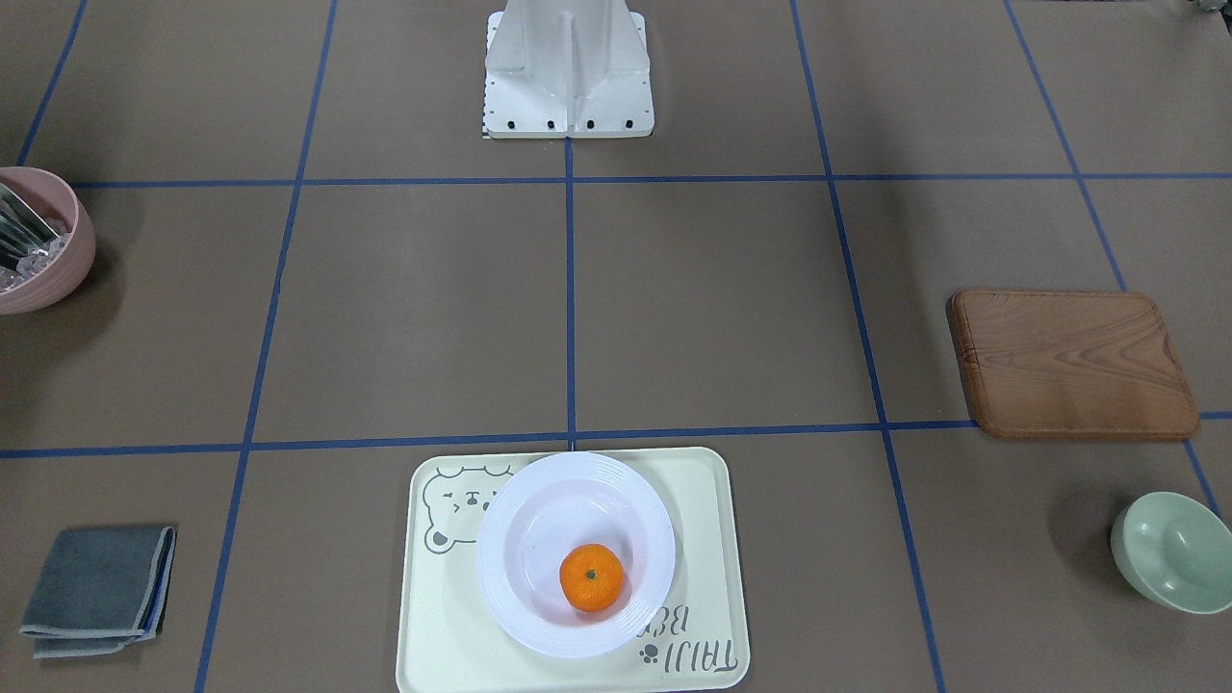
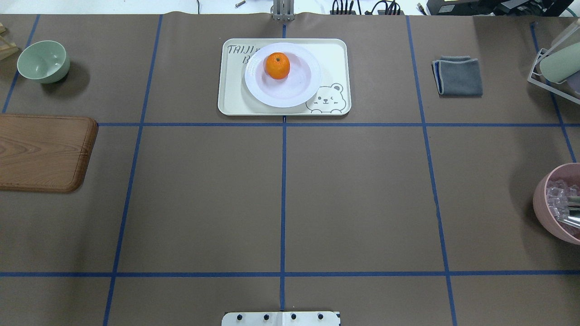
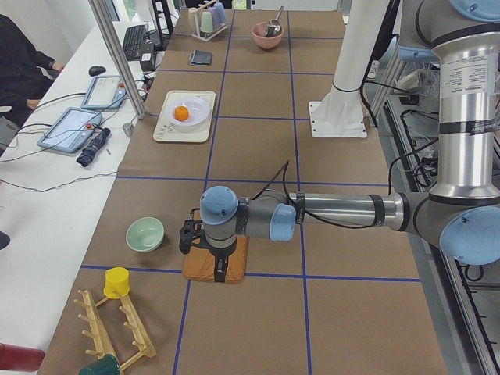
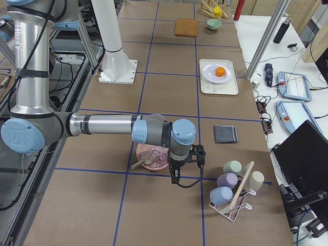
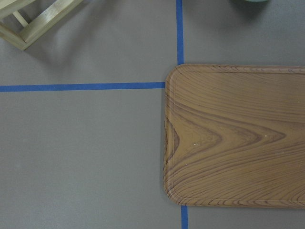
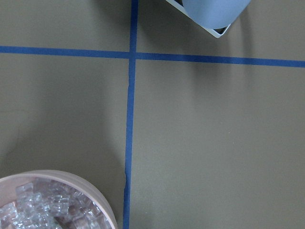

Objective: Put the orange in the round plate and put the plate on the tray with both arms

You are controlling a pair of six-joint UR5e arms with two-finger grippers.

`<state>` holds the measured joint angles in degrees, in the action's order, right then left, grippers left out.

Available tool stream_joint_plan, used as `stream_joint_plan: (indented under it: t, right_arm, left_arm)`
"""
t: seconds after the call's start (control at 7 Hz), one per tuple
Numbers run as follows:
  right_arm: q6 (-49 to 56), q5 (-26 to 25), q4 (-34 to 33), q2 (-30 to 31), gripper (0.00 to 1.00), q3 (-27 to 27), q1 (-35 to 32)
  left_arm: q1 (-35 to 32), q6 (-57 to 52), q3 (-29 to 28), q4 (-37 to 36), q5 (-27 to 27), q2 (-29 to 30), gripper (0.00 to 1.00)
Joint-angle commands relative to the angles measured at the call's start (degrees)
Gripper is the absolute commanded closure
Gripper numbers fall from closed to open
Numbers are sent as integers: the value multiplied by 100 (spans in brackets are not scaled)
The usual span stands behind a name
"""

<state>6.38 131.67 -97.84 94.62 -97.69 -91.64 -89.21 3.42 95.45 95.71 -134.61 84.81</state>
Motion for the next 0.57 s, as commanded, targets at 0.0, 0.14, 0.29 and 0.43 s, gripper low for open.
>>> stream_joint_plan:
  t: [0.0, 0.14, 0.29, 0.43]
  right_arm:
    - [-14, 8, 11, -5, 0, -13, 6]
    - [-14, 8, 11, 3, 0, -21, 6]
    - [-14, 8, 11, -5, 0, -22, 6]
    - [-5, 8, 11, 3, 0, -22, 6]
  left_arm:
    - [0, 0, 0, 0, -4, -9, 2]
    - [-9, 0, -9, 0, 5, -9, 2]
    - [0, 0, -18, 0, 5, -9, 2]
    - [0, 0, -35, 0, 5, -9, 2]
